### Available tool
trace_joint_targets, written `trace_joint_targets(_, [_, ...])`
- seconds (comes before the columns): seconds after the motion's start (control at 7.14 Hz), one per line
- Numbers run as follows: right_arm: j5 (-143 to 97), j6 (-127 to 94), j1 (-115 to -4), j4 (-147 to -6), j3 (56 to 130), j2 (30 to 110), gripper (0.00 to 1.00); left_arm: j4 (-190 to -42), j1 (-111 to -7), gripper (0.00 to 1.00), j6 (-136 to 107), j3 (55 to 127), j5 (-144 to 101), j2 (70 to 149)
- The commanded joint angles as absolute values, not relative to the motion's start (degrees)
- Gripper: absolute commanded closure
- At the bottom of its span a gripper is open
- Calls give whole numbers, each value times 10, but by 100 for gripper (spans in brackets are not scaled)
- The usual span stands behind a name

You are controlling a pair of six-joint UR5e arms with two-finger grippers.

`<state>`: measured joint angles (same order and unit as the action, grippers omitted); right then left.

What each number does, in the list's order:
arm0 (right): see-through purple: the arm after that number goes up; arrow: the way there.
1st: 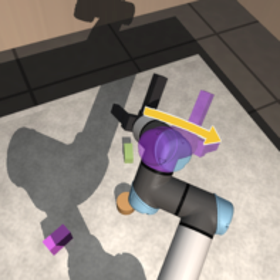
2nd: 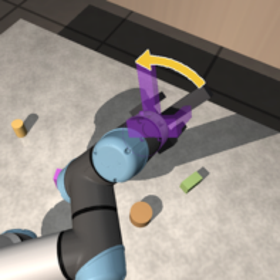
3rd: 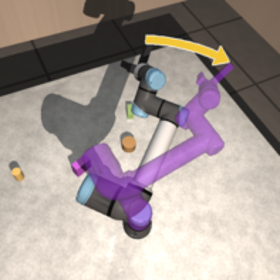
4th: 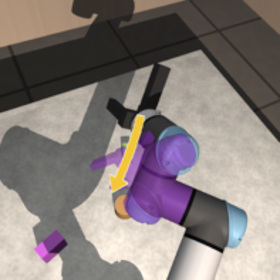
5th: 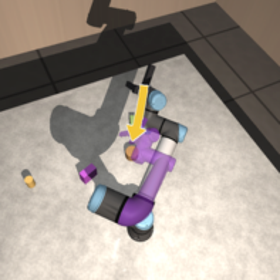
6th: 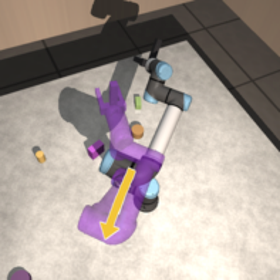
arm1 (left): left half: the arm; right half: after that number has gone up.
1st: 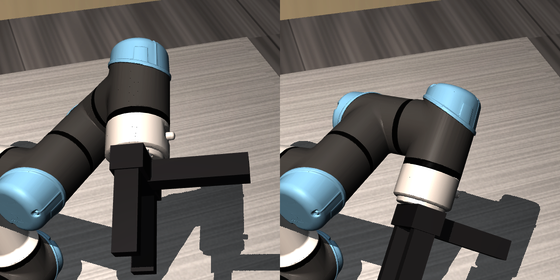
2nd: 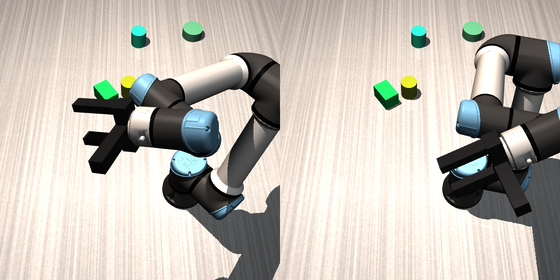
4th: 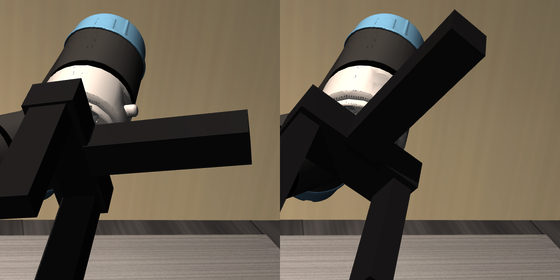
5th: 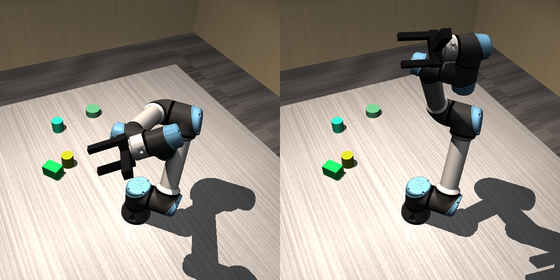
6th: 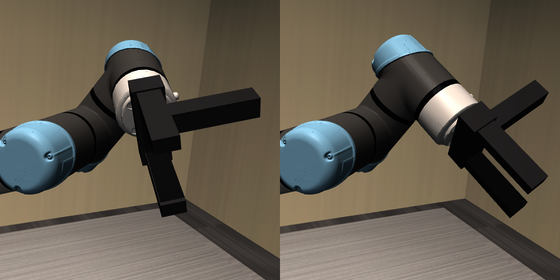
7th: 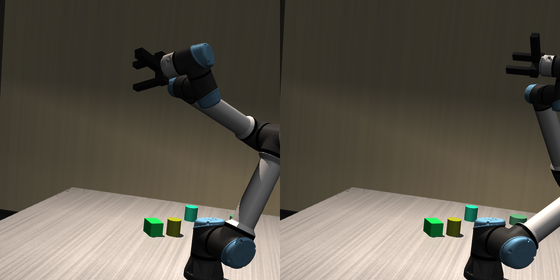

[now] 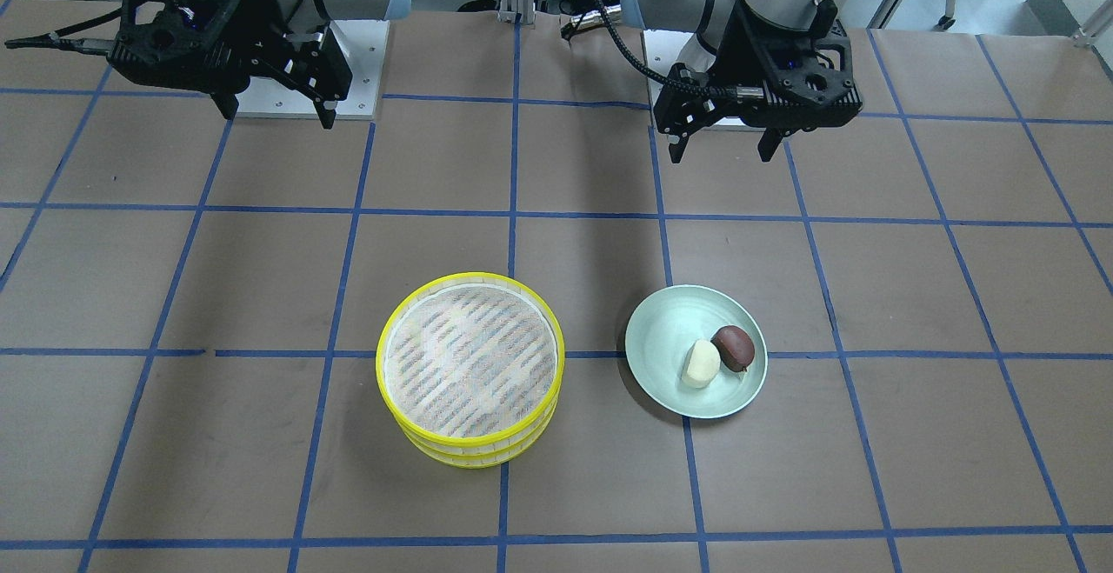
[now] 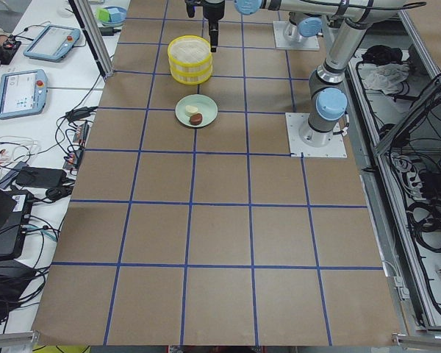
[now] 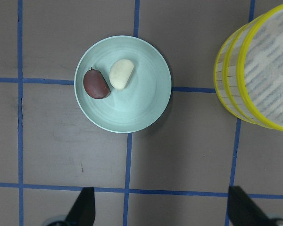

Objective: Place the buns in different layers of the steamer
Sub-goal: 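Move the left gripper over the pale green bowl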

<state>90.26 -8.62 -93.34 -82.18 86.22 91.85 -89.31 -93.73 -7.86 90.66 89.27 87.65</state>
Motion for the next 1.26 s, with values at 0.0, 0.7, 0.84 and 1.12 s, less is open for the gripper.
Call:
trace_joint_targets(0.0, [903,-86,-933,-822,862,918,0,-891,-938,0,-78,908,895,872])
trace_joint_targets(0.7, [904,-77,-933,-822,862,918,0,-899,-938,0,-79,906,895,864])
trace_joint_targets(0.84, [903,-77,-933,-823,862,918,0,-909,-938,0,-79,907,895,864])
trace_joint_targets(1.12, [903,-74,-934,-823,862,918,0,-916,-935,0,-78,906,896,867])
